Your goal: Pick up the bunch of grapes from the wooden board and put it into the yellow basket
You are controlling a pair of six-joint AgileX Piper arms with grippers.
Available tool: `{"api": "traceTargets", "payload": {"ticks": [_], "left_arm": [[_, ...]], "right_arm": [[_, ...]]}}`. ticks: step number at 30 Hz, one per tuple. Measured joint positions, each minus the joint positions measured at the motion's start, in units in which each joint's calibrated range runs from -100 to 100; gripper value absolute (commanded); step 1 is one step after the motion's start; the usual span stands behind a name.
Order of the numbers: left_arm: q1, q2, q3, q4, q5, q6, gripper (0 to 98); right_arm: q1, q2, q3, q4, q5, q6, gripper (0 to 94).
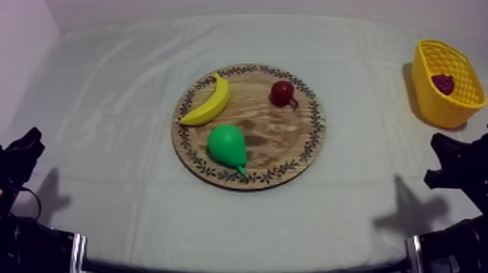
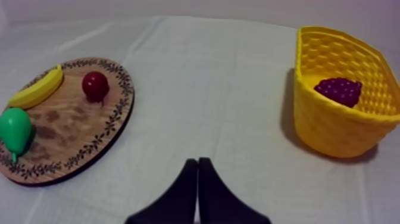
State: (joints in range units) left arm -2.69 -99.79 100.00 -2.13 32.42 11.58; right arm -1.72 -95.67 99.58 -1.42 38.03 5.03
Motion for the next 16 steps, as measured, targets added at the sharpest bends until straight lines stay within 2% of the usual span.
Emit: {"api": "traceTargets", "payload": {"ticks": [5,11,16], "left_arm": [[0.0,0.0,0.0,0.0,0.0,0.0,0.1],[0.0,0.0,0.0,0.0,0.0,0.0,0.1],[0.0,0.0,0.0,0.0,0.0,0.0,0.1]], "right_arm": [[0.0,0.0,0.2,0.2,-0.2,1.1,0.3],[0.0,0.0,0.2,0.4,-0.3,7.3,0.3],[0.0,0.0,0.2,0.4,-0.3,8.7,0.3]]}}
